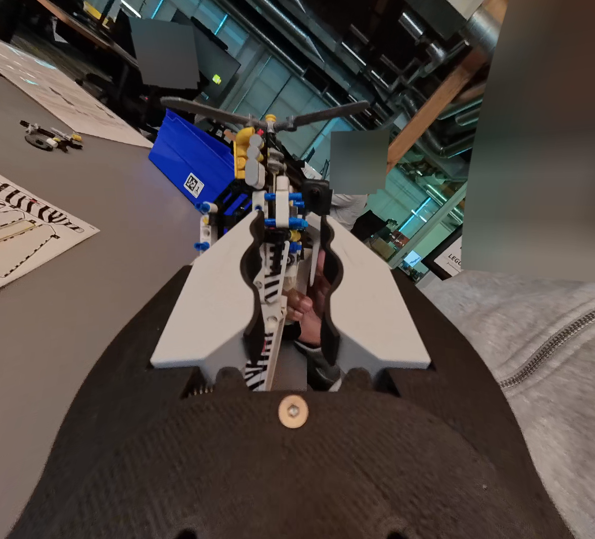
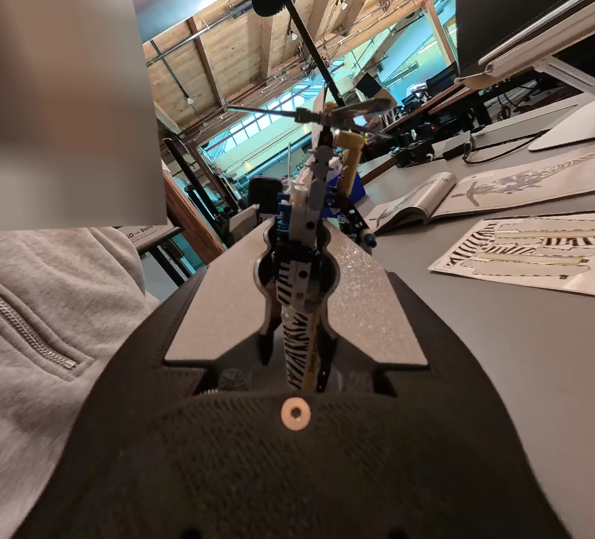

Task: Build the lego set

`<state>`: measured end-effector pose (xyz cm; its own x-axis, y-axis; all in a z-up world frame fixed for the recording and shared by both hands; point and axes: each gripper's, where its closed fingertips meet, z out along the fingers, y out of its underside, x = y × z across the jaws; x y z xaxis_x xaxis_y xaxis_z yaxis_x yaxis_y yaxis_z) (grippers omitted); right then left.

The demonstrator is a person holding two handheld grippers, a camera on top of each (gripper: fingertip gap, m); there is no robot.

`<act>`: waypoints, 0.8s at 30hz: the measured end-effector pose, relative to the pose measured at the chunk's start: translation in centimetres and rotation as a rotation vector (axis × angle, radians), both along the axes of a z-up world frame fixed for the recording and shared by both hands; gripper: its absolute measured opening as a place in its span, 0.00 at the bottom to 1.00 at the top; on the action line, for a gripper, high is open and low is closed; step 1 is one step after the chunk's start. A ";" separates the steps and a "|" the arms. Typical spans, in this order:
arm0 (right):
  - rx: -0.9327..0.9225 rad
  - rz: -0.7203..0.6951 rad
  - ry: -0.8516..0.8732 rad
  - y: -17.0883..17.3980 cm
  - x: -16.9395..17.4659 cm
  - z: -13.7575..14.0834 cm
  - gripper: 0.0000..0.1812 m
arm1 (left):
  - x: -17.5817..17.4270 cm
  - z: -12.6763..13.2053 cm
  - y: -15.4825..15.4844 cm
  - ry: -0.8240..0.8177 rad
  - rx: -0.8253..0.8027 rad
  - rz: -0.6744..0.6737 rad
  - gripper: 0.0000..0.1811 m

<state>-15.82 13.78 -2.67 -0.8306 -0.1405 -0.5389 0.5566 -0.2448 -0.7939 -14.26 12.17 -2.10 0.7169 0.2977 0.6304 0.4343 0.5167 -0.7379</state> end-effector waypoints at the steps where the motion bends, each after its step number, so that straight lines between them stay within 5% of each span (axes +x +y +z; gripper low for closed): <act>1: -0.009 0.006 -0.011 0.1 -0.1 0.0 0.12 | 0.1 -0.1 0.2 -0.002 -0.009 -0.003 0.20; 24: -0.350 0.102 0.151 2.8 2.7 2.9 0.12 | 2.1 2.4 2.8 0.156 -0.250 0.069 0.17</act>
<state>-13.13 16.56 0.21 -0.8691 -0.3798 -0.3169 0.4754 -0.4648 -0.7470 -12.13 15.02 0.35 0.7720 0.4809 0.4156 0.2761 0.3352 -0.9008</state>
